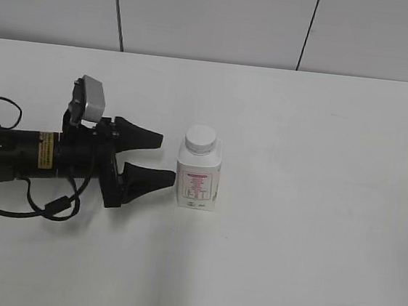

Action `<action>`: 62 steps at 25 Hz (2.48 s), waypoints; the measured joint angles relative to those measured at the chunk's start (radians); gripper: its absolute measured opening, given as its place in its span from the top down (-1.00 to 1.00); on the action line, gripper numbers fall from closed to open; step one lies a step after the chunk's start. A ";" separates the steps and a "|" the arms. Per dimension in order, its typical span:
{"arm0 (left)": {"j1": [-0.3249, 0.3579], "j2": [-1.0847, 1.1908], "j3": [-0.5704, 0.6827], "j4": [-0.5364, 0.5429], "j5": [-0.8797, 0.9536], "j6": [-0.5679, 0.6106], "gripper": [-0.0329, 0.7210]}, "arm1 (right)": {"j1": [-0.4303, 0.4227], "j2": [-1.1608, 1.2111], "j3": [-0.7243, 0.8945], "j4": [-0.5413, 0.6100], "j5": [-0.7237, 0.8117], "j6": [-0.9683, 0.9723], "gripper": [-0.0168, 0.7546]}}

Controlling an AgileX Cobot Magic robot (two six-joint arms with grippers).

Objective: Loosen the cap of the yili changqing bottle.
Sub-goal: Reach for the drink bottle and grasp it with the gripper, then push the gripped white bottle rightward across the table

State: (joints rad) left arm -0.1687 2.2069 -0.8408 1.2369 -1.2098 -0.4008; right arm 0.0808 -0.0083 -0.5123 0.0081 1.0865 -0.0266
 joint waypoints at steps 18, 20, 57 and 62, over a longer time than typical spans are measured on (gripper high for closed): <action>-0.136 0.080 -0.039 -0.141 -0.001 -0.006 -0.65 | 0.000 0.000 0.000 0.000 0.000 0.000 -0.45; -0.148 0.087 -0.058 -0.143 -0.001 -0.006 -0.65 | 0.000 0.000 0.000 -0.008 0.000 0.000 -0.45; -0.161 0.091 -0.071 -0.135 -0.001 -0.006 -0.26 | 0.000 0.000 0.000 0.000 0.000 0.000 -0.45; -0.161 0.091 -0.071 -0.134 -0.001 -0.006 -0.26 | 0.000 0.000 0.000 -0.001 0.000 0.000 -0.45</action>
State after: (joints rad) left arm -0.3293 2.2976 -0.9121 1.1026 -1.2106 -0.4072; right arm 0.0808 -0.0083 -0.5123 0.0071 1.0865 -0.0266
